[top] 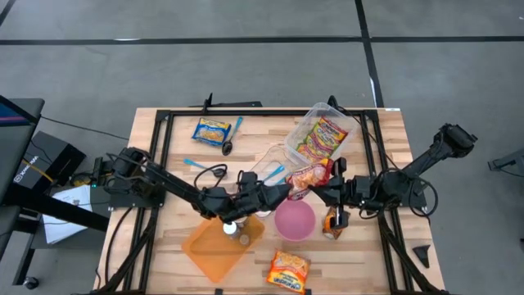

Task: Pick & Place Food Item
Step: Put the red noodle pack into the transparent container

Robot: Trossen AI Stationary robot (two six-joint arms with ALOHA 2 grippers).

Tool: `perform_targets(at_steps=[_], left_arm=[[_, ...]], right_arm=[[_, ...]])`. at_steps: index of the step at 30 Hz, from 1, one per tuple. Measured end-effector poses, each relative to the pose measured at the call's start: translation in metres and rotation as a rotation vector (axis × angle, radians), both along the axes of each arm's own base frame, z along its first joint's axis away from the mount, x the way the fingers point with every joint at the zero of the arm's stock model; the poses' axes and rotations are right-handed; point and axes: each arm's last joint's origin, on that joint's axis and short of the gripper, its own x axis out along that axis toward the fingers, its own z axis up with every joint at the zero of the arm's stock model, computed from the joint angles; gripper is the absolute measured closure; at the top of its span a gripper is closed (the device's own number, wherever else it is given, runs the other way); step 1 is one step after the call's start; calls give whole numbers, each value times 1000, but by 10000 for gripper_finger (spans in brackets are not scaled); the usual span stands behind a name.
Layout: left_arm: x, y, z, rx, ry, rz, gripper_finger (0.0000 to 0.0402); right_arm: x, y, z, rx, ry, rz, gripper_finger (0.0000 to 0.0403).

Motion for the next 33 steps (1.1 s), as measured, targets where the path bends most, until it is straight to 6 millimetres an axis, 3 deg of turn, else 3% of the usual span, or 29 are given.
perform_targets(at_steps=[10,16,22,30,33], left_arm=[[-1,0,1,77,4,9,390],[-4,-3,8,196,-15,-18,398],[-19,-6,31,385,39,-22,400],[-60,10,70,605,306,-42,400],[-78,16,80,714,355,-145,400]], right_arm=[[-1,2,-1,-1,9,13,403],[-6,11,0,2,3,60,399],[-13,22,-2,68,9,159,388],[-20,41,-15,276,133,377,358],[-24,47,-18,327,161,431,339]])
